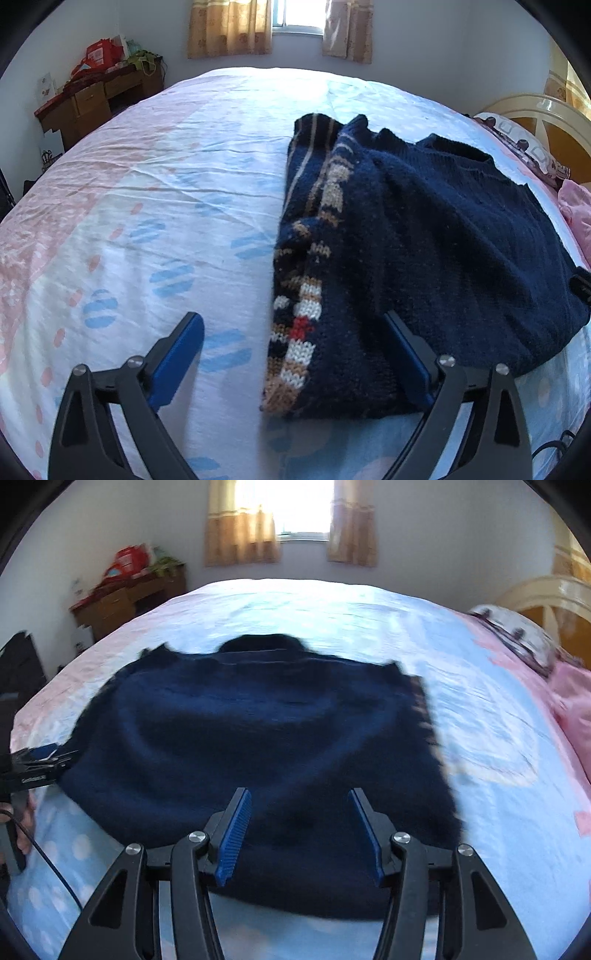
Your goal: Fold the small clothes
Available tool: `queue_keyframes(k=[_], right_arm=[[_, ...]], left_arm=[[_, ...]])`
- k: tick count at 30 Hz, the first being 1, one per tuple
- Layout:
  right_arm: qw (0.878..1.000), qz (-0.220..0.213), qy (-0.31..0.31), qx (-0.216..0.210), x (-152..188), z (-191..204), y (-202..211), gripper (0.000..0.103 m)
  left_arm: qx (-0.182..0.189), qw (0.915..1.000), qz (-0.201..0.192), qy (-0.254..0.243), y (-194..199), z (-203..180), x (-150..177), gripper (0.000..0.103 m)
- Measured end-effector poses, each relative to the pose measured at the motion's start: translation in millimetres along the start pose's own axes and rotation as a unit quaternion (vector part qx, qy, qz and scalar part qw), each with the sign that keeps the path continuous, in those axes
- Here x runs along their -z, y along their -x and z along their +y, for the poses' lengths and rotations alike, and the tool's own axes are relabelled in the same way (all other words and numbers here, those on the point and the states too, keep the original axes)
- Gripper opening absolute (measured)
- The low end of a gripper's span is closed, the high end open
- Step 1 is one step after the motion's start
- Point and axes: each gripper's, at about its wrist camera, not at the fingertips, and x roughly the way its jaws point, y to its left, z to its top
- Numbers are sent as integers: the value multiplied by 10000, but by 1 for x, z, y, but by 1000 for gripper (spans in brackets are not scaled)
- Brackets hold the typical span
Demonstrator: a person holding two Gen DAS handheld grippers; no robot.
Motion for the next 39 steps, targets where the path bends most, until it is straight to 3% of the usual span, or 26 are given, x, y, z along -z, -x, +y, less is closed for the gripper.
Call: queue_keyframes(k=[6,23,25,32,39], right_arm=[[9989,443,169,-60,17,31,-31,55],[9995,283,165,-44,33,25,-20,56],[9997,199,70,-95,30,19,-13,52],[9989,-193,419,45,-23,6,-11,48],[9925,-256,1159,298,-85,23,-68,48]], left_arm=[[40,10000,-7,11,1,0,1,100],[176,9998,-10,36,7,3,9,103],[173,9998,-26,36,7,4,9,103],[187,9998,-38,52,7,3,9,103],[407,9989,-134,208,10,9,10,103]])
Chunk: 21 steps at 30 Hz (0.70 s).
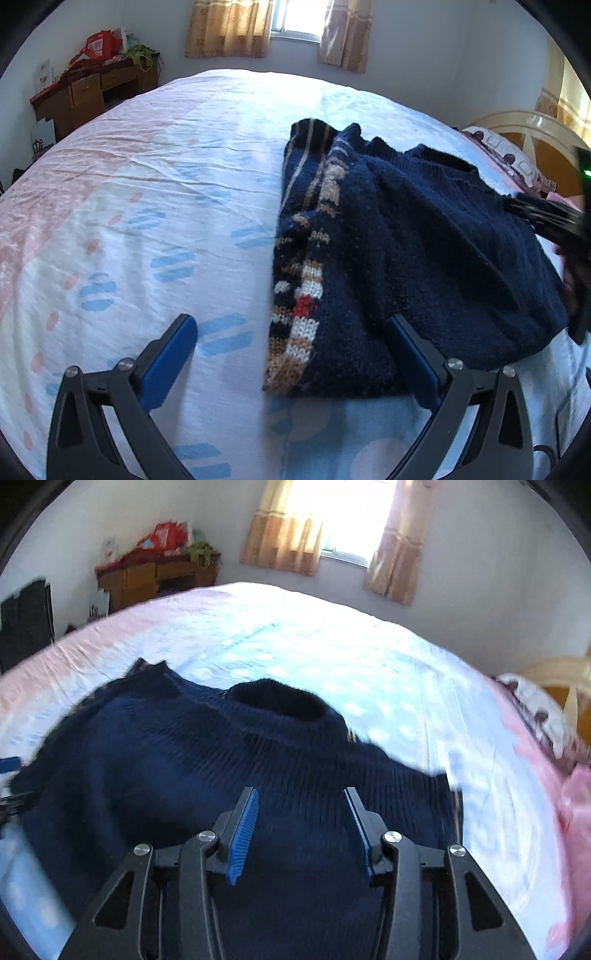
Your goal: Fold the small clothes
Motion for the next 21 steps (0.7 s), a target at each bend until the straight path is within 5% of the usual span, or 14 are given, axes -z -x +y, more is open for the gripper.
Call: queue_keyframes(k=[4,5,6,8,18,19,20,21], right_arm=[[9987,459,113,-203,-16,1,-47,45],[9976,630,140,-233,-16,2,-56,24],[9968,739,128,-289,-15,2,-62,12],[9967,735,162,-303,-14,6,-67,1],[9976,600,-298,-167,-38,-4,-79,0],[9977,534,-344,-237,-39,-5,-76,0],[9975,499,-385,-313,-40,-6,-73,12],[9975,449,-370,-390,-40,-7,-69,50]], left_arm=[[12,10000,-14,3,0,0,0,103],[7,10000,-16,-3,0,-1,0,103],[6,10000,-22,-7,0,-1,0,103],[15,10000,-32,-1,-1,0,0,103],[176,9997,-120,124,3,5,1,103],[229,9995,-147,181,3,7,1,103],[258,9993,-161,216,4,9,1,103],[280,9992,-174,240,4,9,1,103]])
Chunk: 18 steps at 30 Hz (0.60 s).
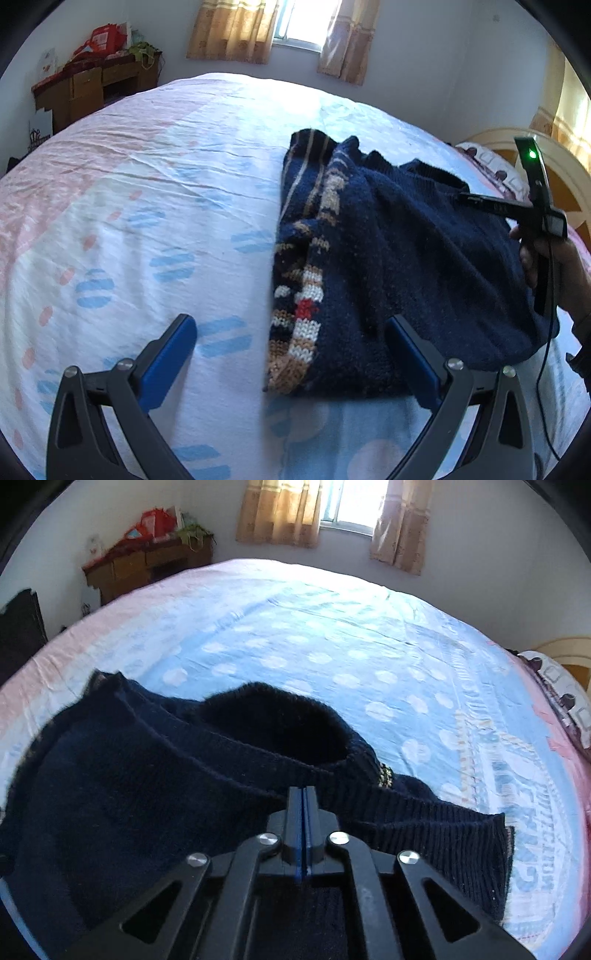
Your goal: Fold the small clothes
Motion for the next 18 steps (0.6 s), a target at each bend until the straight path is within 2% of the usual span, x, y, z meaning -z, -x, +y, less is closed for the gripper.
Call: queue_keyframes(k=[1,2,4,6,9,12,13,14,18], right_arm=[[9999,-17,76,-83,0,1,1,66],[9997,-11,139,-177,1,2,3,69],[9988,14,349,-336,1,6,7,69],[9986,-51,513,-142,1,9,7,60],[9983,13,541,-217,-4,12,0,56],[9967,164,752,-239,-2,26,-11,41],[9961,215,822,-225,-1,30,-14,22],[9957,244,865,-214,1,33,-15,7],[9955,74,940,-12,-2,39,-9,3]], left_arm=[[6,10000,-5,4,0,0,0,103],[3,10000,-7,0,0,0,0,103],[-5,10000,0,-4,0,1,-1,103],[4,10000,1,4,0,1,0,103],[18,10000,-1,11,1,1,-1,103],[41,10000,-7,28,1,1,-1,103],[47,10000,-10,35,1,1,-1,103],[55,10000,-13,41,1,1,-1,103],[129,9998,-63,107,3,3,-1,103]])
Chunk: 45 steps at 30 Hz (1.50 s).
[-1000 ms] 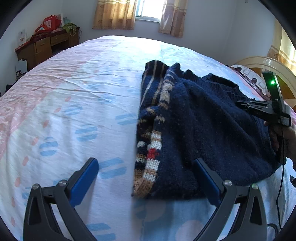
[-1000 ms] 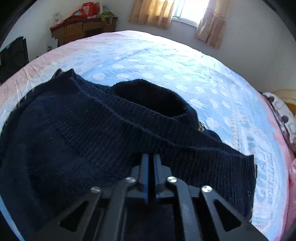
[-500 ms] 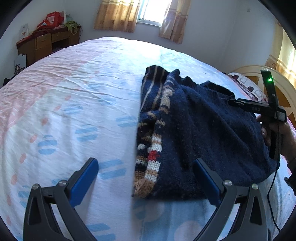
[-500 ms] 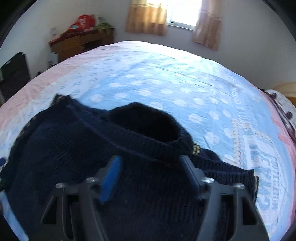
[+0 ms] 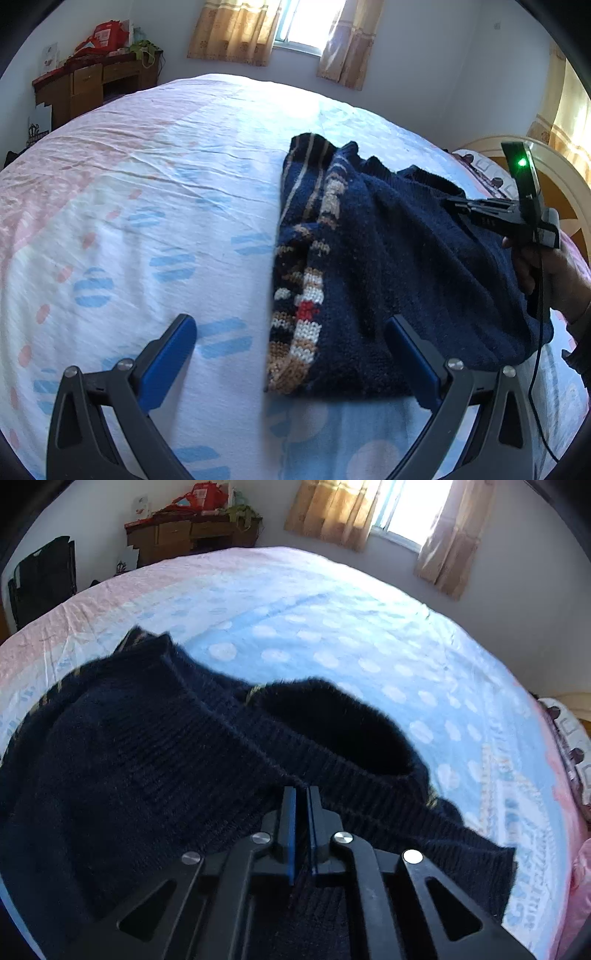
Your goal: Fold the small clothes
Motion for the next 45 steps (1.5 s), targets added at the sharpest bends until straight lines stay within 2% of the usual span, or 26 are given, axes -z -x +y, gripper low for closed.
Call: queue_keyframes(k=[4,8,10,11,13,14,15,19,22,25,29,34,36,38,41,45], right_arm=[[9992,-260,-195,219,-16,-8,8,3],[9985,-45,-144,519,-19,-8,-13,3],[9989,92,-238,386,-14,-9,-23,4],[9988,-13,-293,391,-13,-10,-20,7],[9984,-65,-473,295,-9,-15,-11,27],[9982,-79,-527,282,-7,-19,-5,44],[9978,-135,-595,269,-2,-25,4,45],[9949,-229,-962,193,23,-55,32,45],[9913,-16,-1289,279,46,-77,36,45],[9867,355,-1402,737,68,-94,21,46],[9805,251,-1872,540,72,-108,24,49],[9810,-17,-1875,500,69,-79,58,51],[9854,-123,-1670,323,68,-58,71,51],[9917,-242,-1264,74,68,-25,87,57],[9971,-425,-609,-161,69,30,102,61],[9965,-677,190,-456,67,105,117,61]], left_arm=[[72,9999,-31,89,0,2,0,103],[-36,10000,0,0,-2,-2,0,103],[-13,10000,-6,18,-2,-1,0,103],[10,10000,-12,36,-2,-1,0,103],[21,10000,-14,47,-2,0,0,103],[13,10000,-14,40,-2,0,0,103],[6,10000,-14,33,-2,0,0,103],[15,10000,-15,43,-3,-1,0,103],[-47,10000,9,2,-2,0,0,103],[-206,9997,70,-110,-5,-4,0,103],[-235,9996,117,-126,-6,-5,-1,103],[-134,9994,25,324,8,12,-7,103],[34,9979,76,639,14,25,-11,103],[122,9968,154,777,17,36,-14,103],[49,9980,142,609,26,48,-20,103],[-165,9993,24,329,39,72,-30,103]])
